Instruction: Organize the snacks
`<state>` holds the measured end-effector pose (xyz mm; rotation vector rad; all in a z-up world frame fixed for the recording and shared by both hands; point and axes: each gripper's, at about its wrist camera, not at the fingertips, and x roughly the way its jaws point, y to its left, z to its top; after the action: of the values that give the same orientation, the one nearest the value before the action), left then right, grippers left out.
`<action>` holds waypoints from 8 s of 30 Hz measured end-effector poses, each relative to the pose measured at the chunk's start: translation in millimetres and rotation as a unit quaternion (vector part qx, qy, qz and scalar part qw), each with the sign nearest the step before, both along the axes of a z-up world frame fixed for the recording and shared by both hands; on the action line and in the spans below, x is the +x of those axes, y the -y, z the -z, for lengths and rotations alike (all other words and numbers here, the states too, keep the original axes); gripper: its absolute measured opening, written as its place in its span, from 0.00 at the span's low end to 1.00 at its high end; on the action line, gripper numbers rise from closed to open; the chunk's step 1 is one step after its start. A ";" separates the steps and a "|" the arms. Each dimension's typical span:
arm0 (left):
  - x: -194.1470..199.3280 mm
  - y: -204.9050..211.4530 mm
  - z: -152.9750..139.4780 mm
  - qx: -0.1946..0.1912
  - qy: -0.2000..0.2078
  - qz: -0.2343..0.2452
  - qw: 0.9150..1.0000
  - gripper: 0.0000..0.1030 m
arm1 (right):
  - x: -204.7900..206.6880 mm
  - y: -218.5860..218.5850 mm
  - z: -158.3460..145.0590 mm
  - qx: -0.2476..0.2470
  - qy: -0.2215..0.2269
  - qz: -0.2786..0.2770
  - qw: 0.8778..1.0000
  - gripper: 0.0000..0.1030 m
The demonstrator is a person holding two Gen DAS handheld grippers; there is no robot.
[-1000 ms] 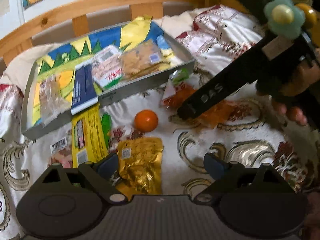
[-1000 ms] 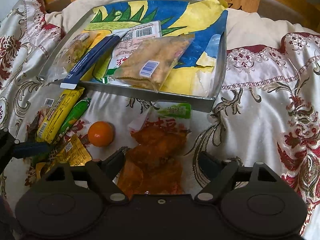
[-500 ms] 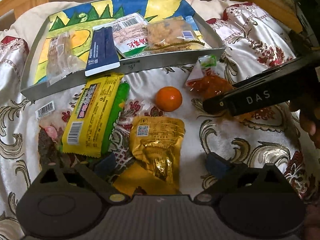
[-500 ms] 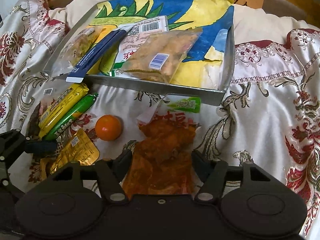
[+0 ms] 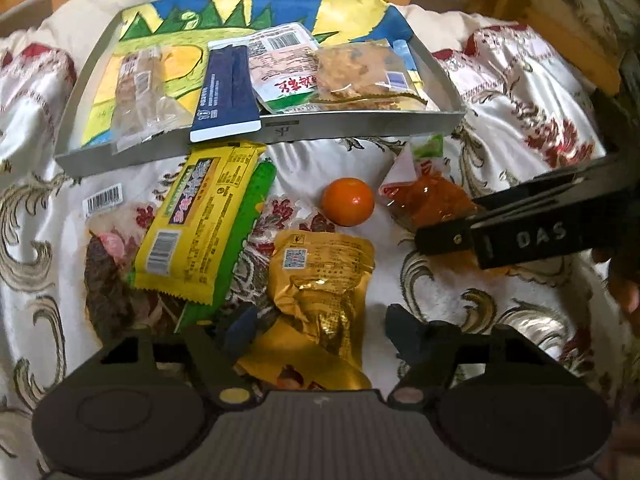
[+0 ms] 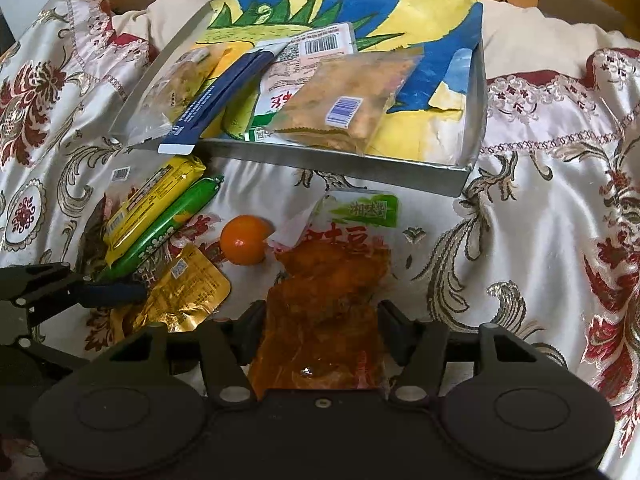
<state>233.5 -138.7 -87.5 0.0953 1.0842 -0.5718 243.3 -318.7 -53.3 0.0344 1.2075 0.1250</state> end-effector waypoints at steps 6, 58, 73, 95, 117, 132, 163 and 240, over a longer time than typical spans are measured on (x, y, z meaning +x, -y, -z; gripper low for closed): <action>-2.4 4.8 0.5 0.015 0.008 0.008 1.000 0.76 | 0.6 -1.9 1.8 -0.005 0.000 -0.004 1.000 0.61; -22.7 -10.4 -44.4 -0.063 0.015 -0.045 0.997 0.48 | -18.4 7.5 -50.0 0.048 0.079 0.009 0.996 0.56; -4.4 -27.7 -87.1 -0.067 0.114 -0.145 0.981 0.48 | -18.2 6.3 -82.4 0.067 0.181 0.052 0.980 0.56; 104.4 -2.9 -109.8 -0.111 0.169 -0.185 0.962 0.48 | 41.0 6.9 -77.4 -0.021 0.315 0.026 0.949 0.57; 170.6 67.0 -31.9 -0.084 0.078 -0.186 0.976 0.49 | 84.8 43.0 -35.4 0.019 0.225 0.077 0.971 0.57; 173.0 63.1 -41.1 -0.079 0.053 -0.196 0.976 0.54 | 88.8 55.2 -18.2 0.034 0.181 0.089 0.979 0.64; 16.0 -19.0 -123.8 -0.083 0.241 -0.261 0.931 0.99 | -24.0 51.6 -103.7 0.055 0.330 0.139 0.932 0.99; -83.5 -113.7 -136.2 0.077 0.177 -0.249 0.949 0.99 | -126.2 -66.1 -140.2 0.028 0.217 0.082 0.972 0.99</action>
<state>150.0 -25.0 48.6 0.0546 0.7580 -0.0082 117.1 -252.6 87.0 0.1499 0.7602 0.0186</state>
